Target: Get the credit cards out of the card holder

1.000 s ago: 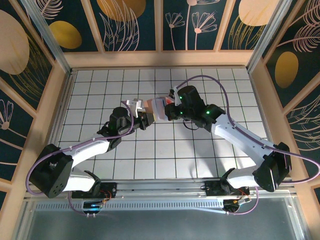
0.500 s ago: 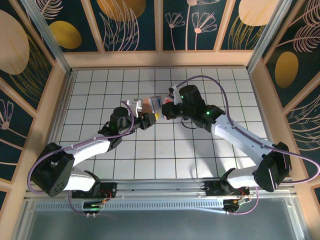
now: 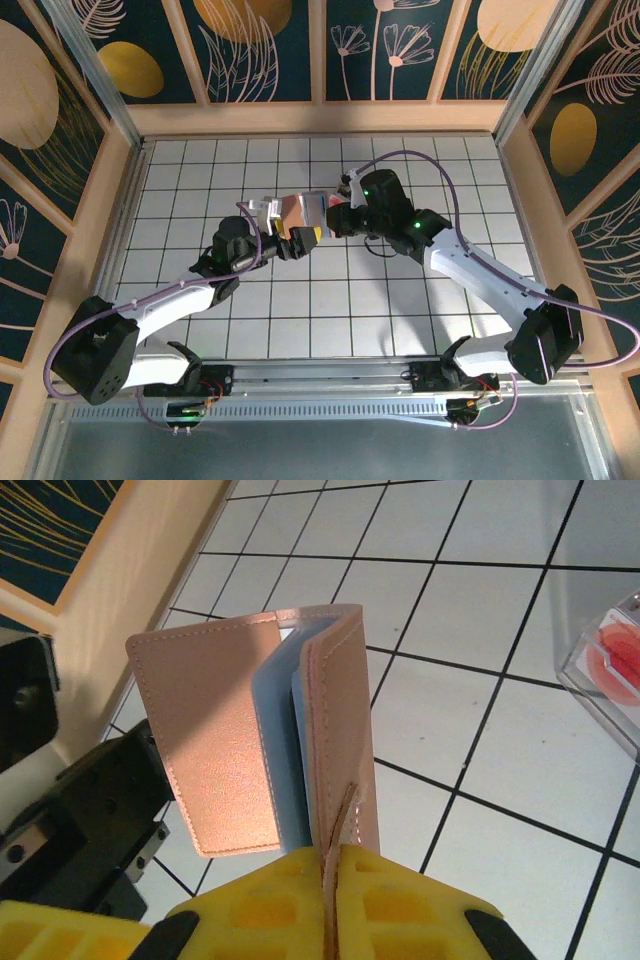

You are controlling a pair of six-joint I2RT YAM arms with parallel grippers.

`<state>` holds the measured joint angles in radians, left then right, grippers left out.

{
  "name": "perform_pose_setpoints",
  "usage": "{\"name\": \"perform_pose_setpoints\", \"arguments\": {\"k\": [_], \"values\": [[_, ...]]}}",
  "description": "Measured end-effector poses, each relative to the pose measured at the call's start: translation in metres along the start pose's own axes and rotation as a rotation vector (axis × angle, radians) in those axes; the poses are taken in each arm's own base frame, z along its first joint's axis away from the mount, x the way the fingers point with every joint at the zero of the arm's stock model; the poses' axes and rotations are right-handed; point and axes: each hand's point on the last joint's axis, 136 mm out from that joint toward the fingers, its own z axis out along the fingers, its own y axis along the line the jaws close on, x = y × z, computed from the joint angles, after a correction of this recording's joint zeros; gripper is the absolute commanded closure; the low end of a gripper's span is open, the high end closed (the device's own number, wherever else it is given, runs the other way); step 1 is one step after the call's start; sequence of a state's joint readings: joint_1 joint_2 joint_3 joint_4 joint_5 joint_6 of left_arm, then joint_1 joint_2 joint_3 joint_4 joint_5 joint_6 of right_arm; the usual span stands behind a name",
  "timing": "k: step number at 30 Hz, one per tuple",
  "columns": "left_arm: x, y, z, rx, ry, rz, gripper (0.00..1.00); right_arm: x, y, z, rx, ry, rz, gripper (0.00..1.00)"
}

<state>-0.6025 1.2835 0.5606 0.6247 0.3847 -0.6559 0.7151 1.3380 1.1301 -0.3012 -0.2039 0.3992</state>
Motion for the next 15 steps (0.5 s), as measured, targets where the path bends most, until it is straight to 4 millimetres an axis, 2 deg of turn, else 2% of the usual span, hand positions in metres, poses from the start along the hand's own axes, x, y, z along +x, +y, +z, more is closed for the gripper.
{"name": "perform_pose_setpoints", "arguments": {"k": [6, 15], "values": [[0.002, 0.003, 0.005, -0.006, 0.014, -0.003, 0.10, 0.000, -0.001, 0.002, 0.034, 0.019, -0.002, 1.00], [0.008, 0.009, 0.010, -0.016, 0.034, -0.010, 0.07, 0.000, -0.007, 0.008, 0.150, 0.050, -0.016, 1.00]]}}
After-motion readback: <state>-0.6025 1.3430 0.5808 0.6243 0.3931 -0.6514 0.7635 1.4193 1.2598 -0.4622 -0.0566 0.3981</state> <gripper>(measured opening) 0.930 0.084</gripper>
